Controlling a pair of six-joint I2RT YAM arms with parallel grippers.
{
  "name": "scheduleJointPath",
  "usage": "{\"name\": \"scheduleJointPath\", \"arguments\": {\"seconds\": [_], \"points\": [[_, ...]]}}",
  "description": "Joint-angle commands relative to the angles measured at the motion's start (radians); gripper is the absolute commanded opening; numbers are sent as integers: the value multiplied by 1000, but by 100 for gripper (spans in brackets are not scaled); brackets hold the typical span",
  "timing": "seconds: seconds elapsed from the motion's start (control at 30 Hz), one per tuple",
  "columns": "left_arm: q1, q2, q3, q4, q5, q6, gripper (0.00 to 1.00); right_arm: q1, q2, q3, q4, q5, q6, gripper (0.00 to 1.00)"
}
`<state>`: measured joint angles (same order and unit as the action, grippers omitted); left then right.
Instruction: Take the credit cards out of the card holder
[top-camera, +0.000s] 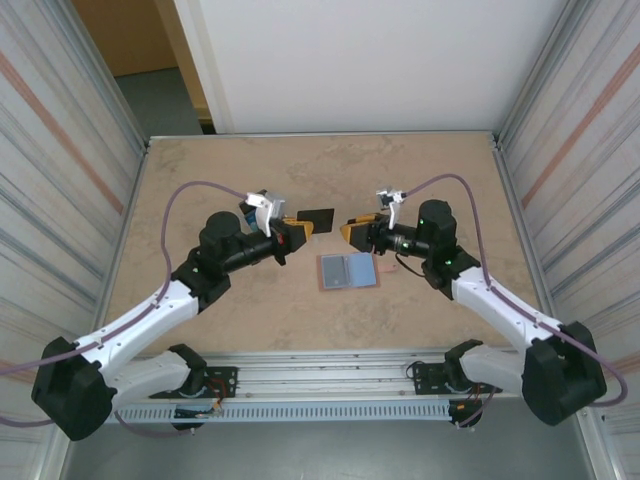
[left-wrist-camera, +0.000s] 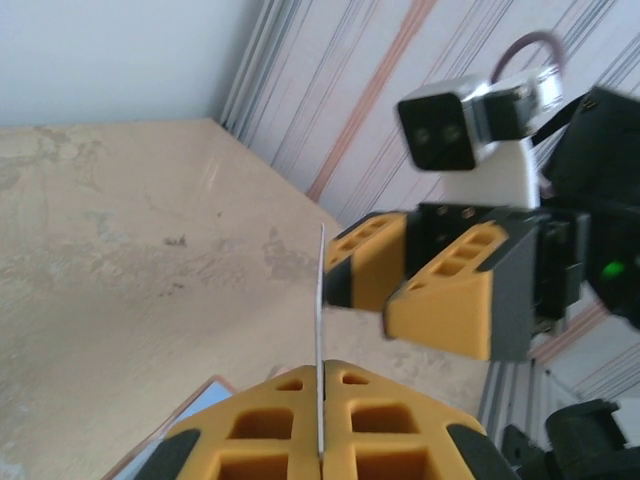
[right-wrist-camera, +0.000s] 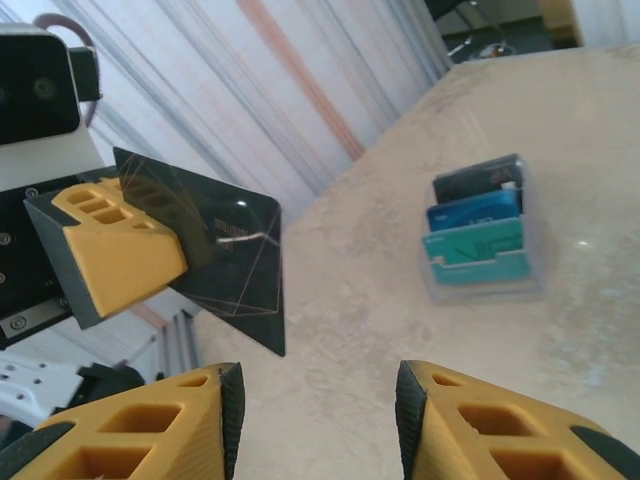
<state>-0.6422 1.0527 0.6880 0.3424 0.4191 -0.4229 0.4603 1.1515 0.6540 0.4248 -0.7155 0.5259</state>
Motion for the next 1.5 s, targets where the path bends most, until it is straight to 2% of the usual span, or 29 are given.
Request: {"name": "scheduleJointPath", "arguments": {"seconds": [0.0,0.2,0.3,0.33,0.5,0.57,0.73,0.8,1.0,1.17,1.3,1.47], "points": [[2,10,-18,141,50,-81,0,12,62,48,219,-69,132,44],[3,45,-19,210,83,-127,0,51,149,114,296,-123,169,42],[1,48,-20,214,83,-130,0,64,165,128,307,-135,169,38],[2,47,-20,214,85,-130,0,65,165,130,310,-139,171,35],[2,39,-12,192,75,-120,0,65,147,128,301,-146,163,6],[4,27,9,132,79,-85,8,61,128,129,252,-134,130,0],[15,-29,134,-159,109,106,46,59,46,165,-25,-98,-62,0],[16,-43,203,-293,101,199,51,60,17,195,-173,-93,-153,0],[14,-4,404,-640,120,414,50,67,-15,272,-454,-148,-337,0],[-33,90,534,-838,148,543,50,79,-14,327,-579,-180,-427,0],[-71,161,601,-914,119,585,43,87,-9,357,-637,-194,-471,0],[-76,212,638,-944,147,609,35,89,-9,364,-651,-212,-484,0]]}}
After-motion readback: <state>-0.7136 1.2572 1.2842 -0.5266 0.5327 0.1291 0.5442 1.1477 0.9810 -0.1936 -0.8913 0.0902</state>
